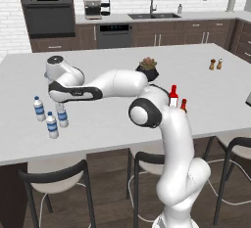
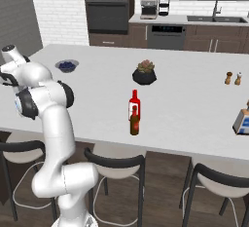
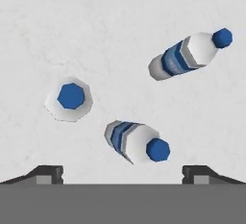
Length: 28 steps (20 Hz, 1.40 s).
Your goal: Move the plastic bottles in the middle to the plastics group, and the glass bottles in the middle to the glass group.
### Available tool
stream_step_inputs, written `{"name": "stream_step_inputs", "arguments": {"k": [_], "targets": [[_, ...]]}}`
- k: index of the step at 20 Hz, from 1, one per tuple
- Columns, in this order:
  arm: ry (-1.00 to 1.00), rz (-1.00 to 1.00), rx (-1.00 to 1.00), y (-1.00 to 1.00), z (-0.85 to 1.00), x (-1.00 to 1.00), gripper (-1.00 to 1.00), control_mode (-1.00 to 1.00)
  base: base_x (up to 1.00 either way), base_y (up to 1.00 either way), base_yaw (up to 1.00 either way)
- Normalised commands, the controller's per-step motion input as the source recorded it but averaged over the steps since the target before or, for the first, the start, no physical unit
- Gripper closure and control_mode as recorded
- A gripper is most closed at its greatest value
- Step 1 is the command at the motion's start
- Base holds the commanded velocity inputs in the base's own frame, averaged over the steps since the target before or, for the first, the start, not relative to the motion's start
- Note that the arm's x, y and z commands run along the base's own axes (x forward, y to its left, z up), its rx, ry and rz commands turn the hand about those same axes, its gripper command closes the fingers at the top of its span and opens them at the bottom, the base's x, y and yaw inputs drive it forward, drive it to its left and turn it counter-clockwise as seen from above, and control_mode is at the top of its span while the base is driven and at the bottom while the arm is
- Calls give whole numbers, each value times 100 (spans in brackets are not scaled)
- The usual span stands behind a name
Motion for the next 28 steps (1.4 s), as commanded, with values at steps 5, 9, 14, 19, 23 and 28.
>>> {"name": "stream_step_inputs", "arguments": {"k": [5, 9, 14, 19, 23, 28], "targets": [[1, -7, 5, -61, 35, -42, -100, -100, 0, 0, 0], [4, -14, 4, -72, 22, -65, -100, -100, 0, 0, 0], [9, -18, 4, -79, 8, -62, -100, -100, 0, 0, 0], [5, -31, 6, -94, 0, -89, -100, -100, 0, 0, 0], [6, -38, 1, -99, 0, -73, -100, -100, 0, 0, 0], [19, -47, 3, -97, 17, -30, -100, -100, 0, 0, 0]]}}
